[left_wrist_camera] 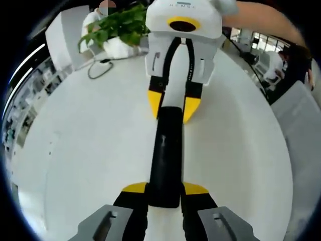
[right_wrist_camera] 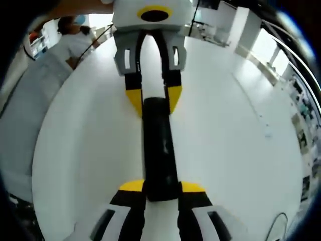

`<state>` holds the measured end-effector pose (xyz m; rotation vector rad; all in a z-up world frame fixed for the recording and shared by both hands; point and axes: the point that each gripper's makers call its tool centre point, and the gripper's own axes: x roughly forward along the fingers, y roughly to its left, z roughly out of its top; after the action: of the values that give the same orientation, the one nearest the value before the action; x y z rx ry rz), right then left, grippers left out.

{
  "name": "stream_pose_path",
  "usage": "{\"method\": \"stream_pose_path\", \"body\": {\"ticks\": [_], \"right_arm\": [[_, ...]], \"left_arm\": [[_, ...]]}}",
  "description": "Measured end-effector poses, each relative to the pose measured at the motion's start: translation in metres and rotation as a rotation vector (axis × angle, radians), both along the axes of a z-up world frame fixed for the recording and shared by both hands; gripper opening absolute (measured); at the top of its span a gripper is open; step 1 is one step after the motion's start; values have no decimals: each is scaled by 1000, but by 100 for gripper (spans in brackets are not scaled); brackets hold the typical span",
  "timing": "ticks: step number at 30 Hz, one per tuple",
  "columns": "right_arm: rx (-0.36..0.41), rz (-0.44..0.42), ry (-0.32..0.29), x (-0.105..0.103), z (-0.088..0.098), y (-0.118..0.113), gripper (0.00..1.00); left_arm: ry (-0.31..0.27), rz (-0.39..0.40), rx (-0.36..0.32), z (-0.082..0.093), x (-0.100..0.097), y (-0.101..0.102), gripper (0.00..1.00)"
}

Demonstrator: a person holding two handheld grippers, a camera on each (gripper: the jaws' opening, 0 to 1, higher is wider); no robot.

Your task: Press the specified remote control buttons in sequence, fully releasing each button before pressing the next.

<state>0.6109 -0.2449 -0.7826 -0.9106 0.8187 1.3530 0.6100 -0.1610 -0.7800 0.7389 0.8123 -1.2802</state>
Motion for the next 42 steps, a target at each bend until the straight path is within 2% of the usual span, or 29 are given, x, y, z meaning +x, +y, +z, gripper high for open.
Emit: {"method": "stream_pose_path", "body": {"ticks": [19,31,42], "right_arm": [[9,11,-14,-6,9,2,20],[6,14,-27,-20,25,-1,20],[8,19,-42,-40,39,-3,20]], "left_arm": [[-12,8,5,8,-3,1,23],[-26,-5,4,22,-16,-1,23],[-36,-6,2,36,-39,-3,24]]}}
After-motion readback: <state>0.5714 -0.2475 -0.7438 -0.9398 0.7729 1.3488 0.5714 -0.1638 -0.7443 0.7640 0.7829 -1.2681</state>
